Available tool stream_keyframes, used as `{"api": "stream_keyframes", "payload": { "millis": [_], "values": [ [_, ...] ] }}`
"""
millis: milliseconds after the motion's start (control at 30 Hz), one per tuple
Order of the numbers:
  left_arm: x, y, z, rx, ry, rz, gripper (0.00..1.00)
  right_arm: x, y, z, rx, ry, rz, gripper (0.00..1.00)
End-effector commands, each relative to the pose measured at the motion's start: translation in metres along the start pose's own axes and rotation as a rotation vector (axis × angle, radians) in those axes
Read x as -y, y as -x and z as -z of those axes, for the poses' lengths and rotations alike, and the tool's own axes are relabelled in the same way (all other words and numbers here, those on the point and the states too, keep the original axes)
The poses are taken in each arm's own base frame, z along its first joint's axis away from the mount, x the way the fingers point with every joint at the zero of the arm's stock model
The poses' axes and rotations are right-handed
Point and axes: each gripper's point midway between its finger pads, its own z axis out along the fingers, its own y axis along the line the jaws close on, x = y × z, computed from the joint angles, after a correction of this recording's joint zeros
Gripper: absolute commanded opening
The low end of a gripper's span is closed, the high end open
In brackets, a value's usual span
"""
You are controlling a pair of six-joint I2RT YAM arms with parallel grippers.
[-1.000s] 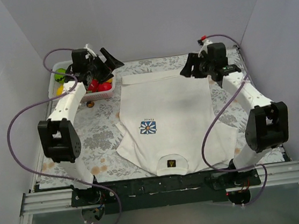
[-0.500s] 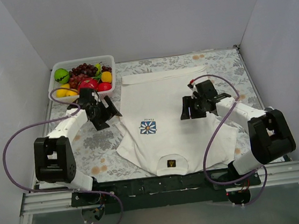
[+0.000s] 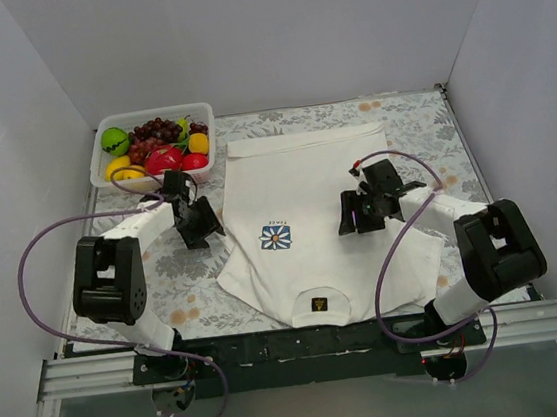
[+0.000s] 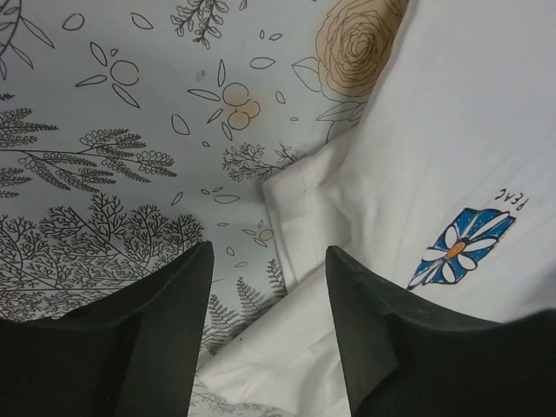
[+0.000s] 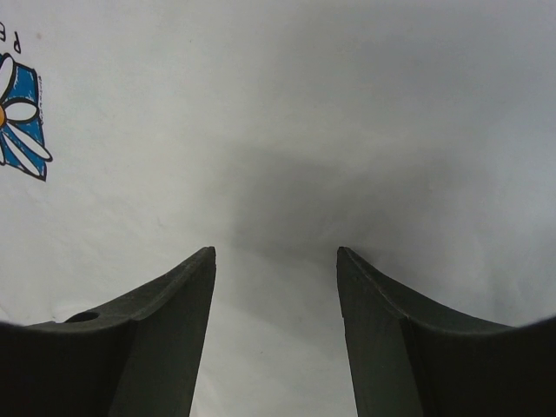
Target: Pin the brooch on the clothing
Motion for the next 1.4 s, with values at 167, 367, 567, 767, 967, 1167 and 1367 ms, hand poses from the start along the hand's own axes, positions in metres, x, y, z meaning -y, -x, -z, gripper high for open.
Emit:
{"api": "stream_keyframes", "payload": {
  "millis": [167,367,567,767,967,1167,1367],
  "values": [
    [-0.007,0.0,-0.016,0.032,0.12,-0.063,0.53,-0.002,0.009,-0.006,0.02,0.008,0.024,0.65],
    [-0.001,0.006,-0.02,0.052,0.197,-0.116,0.53,0.001,0.007,-0.006,0.011,-0.002,0.026,0.64],
    [-0.012,-0.01,-0.037,-0.021,0.302,-0.159,0.37,0.003,0.001,-0.009,-0.011,-0.008,0.023,0.64],
    [-0.03,-0.011,-0.036,-0.015,0.404,-0.164,0.03,0.006,-0.003,-0.011,-0.025,-0.016,0.019,0.63],
    [-0.042,-0.004,-0.013,0.031,0.496,-0.154,0.0,0.016,-0.011,-0.018,-0.062,-0.052,-0.018,0.62],
    [-0.071,-0.003,0.017,0.067,0.645,-0.096,0.0,0.026,-0.013,-0.02,-0.078,-0.084,-0.056,0.62],
    [-0.089,-0.007,0.033,0.08,0.7,-0.044,0.0,0.04,-0.008,-0.018,-0.076,-0.108,-0.092,0.62]
  ]
}}
